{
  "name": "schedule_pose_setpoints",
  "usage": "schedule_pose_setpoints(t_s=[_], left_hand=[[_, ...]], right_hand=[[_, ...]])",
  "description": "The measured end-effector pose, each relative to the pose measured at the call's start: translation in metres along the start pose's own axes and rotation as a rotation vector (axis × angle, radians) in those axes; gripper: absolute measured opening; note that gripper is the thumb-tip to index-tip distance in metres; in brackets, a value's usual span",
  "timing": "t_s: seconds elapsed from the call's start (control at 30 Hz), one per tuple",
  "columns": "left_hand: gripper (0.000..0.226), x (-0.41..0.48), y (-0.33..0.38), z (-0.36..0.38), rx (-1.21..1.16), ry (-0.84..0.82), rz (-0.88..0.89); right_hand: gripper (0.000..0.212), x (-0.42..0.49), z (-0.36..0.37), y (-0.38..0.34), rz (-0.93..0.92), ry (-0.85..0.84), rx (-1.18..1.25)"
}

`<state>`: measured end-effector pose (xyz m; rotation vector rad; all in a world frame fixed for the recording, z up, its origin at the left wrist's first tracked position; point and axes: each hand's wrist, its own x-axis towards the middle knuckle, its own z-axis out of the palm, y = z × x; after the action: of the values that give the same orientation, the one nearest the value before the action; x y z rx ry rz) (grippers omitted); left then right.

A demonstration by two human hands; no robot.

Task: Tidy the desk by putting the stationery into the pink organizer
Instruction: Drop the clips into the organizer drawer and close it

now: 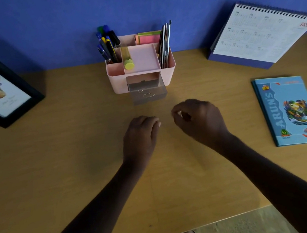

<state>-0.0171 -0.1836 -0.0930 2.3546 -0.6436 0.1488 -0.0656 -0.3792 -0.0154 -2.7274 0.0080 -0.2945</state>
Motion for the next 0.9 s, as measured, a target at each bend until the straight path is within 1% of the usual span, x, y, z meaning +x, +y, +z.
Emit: schedule_pose_setpoints(t_s=[0.07, 0.13, 0.2, 0.37, 0.43, 0.5, 0.6, 0.67, 0.73, 0.8, 0.83, 0.87, 0.9], left_hand=[[0.017, 0.000, 0.004, 0.002, -0.018, 0.003, -0.046], [0.017, 0.002, 0.010, 0.006, -0.027, -0.002, -0.090], [0.018, 0.006, 0.019, 0.011, -0.024, -0.016, -0.132], [0.031, 0.017, 0.040, 0.026, 0.039, -0.060, -0.208], [0.031, 0.019, 0.046, 0.030, 0.072, -0.064, -0.206], [0.031, 0.021, 0.050, 0.032, 0.116, -0.067, -0.209], [0.030, 0.023, 0.051, 0.035, 0.160, -0.080, -0.213], [0.027, 0.022, 0.052, 0.035, 0.176, -0.070, -0.207], [0.025, 0.023, 0.052, 0.034, 0.166, -0.058, -0.205], [0.025, 0.023, 0.053, 0.033, 0.163, -0.049, -0.198], [0.025, 0.023, 0.054, 0.033, 0.172, -0.047, -0.196], [0.026, 0.023, 0.055, 0.033, 0.189, -0.050, -0.194], [0.027, 0.024, 0.057, 0.033, 0.211, -0.057, -0.191]], right_hand=[[0.015, 0.016, -0.014, -0.009, -0.029, 0.088, 0.041], [0.020, 0.040, -0.023, -0.019, -0.079, 0.102, 0.018], [0.024, 0.068, -0.025, -0.027, -0.124, 0.056, -0.101], [0.025, 0.116, -0.007, -0.041, -0.189, -0.132, -0.522], [0.028, 0.123, -0.001, -0.042, -0.198, -0.184, -0.593], [0.030, 0.125, 0.001, -0.041, -0.203, -0.201, -0.611], [0.031, 0.124, 0.002, -0.035, -0.175, -0.165, -0.561], [0.029, 0.119, -0.006, -0.029, -0.166, -0.126, -0.452], [0.026, 0.107, -0.021, -0.022, -0.147, -0.021, -0.267], [0.025, 0.087, -0.036, -0.010, -0.075, 0.125, -0.079], [0.024, 0.076, -0.039, -0.002, -0.031, 0.163, -0.026], [0.022, 0.065, -0.039, 0.007, 0.005, 0.158, -0.013], [0.020, 0.054, -0.035, 0.016, 0.029, 0.110, -0.028]])
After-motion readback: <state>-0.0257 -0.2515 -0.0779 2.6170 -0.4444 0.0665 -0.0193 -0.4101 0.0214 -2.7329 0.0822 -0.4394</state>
